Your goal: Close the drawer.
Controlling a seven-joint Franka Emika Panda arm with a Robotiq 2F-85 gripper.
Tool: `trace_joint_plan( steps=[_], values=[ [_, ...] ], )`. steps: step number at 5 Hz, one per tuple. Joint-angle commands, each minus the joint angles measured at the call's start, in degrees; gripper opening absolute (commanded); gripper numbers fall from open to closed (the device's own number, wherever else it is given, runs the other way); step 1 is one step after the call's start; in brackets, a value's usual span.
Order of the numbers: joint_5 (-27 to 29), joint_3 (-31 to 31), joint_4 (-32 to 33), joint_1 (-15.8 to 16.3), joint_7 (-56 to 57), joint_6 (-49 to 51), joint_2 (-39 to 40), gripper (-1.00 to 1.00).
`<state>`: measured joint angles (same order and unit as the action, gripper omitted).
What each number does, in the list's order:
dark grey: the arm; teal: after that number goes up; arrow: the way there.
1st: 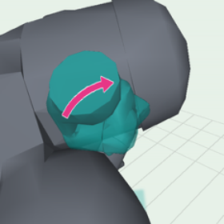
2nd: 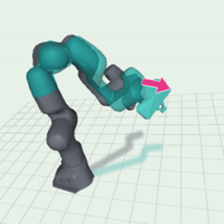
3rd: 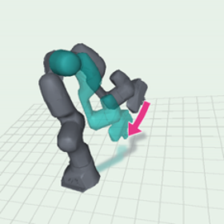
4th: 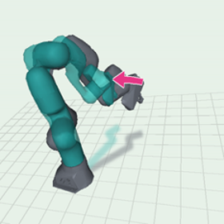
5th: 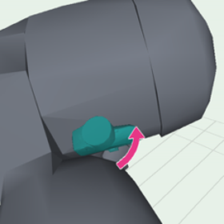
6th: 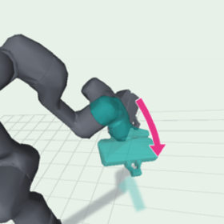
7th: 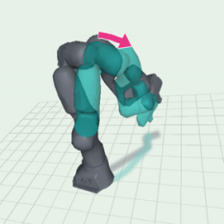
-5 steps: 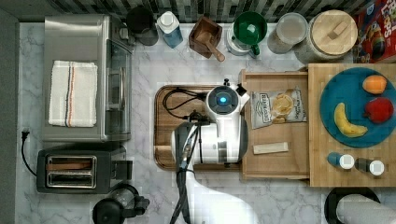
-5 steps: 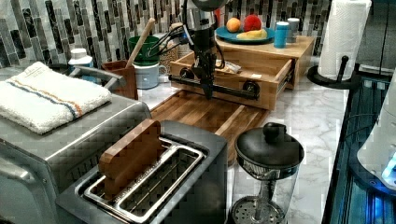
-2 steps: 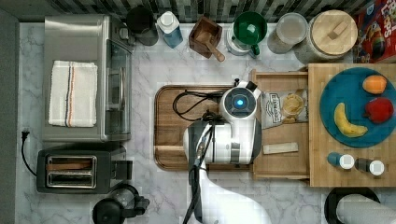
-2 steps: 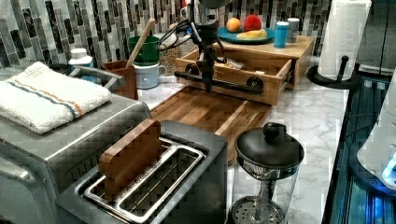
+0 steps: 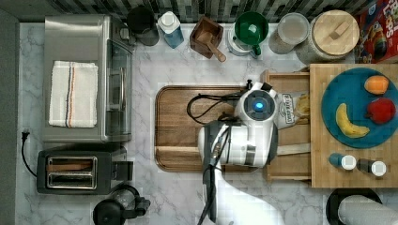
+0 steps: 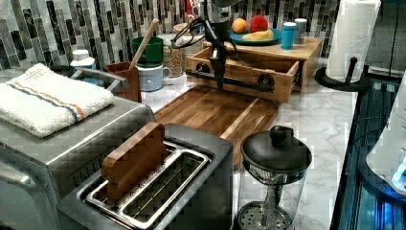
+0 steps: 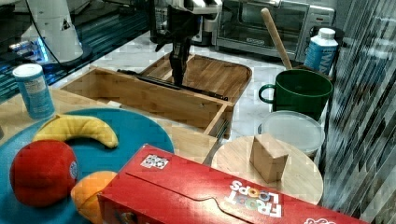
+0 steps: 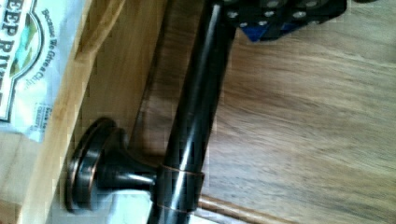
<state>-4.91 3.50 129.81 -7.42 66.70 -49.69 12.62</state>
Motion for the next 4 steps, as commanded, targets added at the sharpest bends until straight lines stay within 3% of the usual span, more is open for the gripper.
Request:
trace_joint_plan(
  steps=[1, 4],
  values=[
    [1.4, 8.9, -7.3, -12.0, 9.8, -5.3, 1.2, -1.0],
    [1.7, 9.9, -12.8, -15.1, 15.2, -6.8, 5.1, -1.0]
  ],
)
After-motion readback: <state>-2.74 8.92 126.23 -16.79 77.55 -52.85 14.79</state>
